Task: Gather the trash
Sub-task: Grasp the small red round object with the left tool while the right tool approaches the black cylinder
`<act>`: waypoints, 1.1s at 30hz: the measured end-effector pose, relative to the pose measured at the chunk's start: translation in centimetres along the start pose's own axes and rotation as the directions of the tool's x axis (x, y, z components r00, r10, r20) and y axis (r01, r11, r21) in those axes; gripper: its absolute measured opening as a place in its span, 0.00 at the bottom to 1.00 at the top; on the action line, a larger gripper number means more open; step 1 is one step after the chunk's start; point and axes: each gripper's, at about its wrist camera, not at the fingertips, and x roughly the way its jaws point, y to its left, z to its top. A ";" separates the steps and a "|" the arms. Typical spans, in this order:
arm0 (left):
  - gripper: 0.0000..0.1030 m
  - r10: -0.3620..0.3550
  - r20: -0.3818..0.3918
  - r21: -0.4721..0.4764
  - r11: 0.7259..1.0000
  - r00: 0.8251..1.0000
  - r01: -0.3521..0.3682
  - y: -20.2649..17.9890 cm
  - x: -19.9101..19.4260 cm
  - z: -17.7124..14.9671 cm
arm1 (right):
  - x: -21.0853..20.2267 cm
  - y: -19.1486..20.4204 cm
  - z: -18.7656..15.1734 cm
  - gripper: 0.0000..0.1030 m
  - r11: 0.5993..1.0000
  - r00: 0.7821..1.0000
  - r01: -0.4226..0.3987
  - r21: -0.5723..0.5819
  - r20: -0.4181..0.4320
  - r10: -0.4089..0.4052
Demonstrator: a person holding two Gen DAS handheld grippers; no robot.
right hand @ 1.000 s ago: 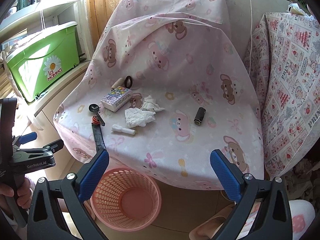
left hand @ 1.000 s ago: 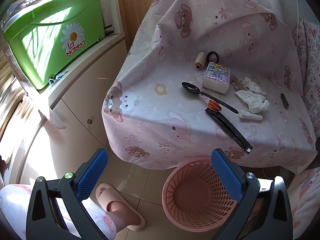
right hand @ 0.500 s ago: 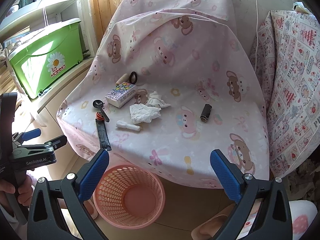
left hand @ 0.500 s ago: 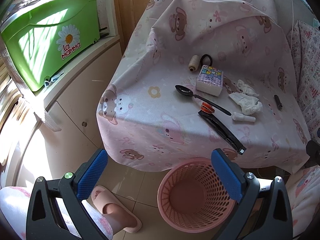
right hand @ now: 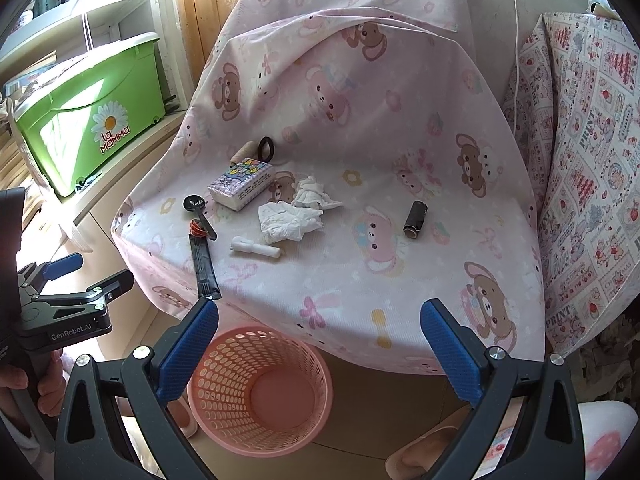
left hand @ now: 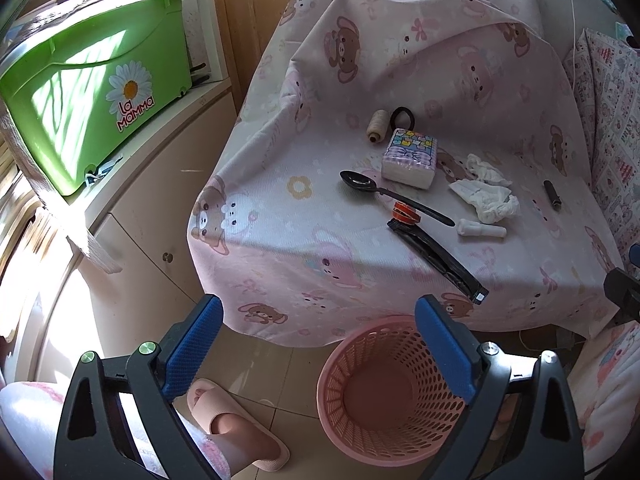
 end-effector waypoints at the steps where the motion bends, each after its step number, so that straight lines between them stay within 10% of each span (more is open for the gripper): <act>1: 0.92 -0.002 0.003 0.000 1.000 1.000 0.002 0.0 0.0 0.0 | 0.0 0.0 0.0 0.99 1.000 1.000 -0.012 0.003 -0.003 0.012; 33: 0.95 0.015 0.023 -0.023 1.000 1.000 -0.014 -1.7 2.9 2.5 | 1.9 -2.4 1.0 0.77 0.996 0.999 0.039 0.076 -0.006 -0.039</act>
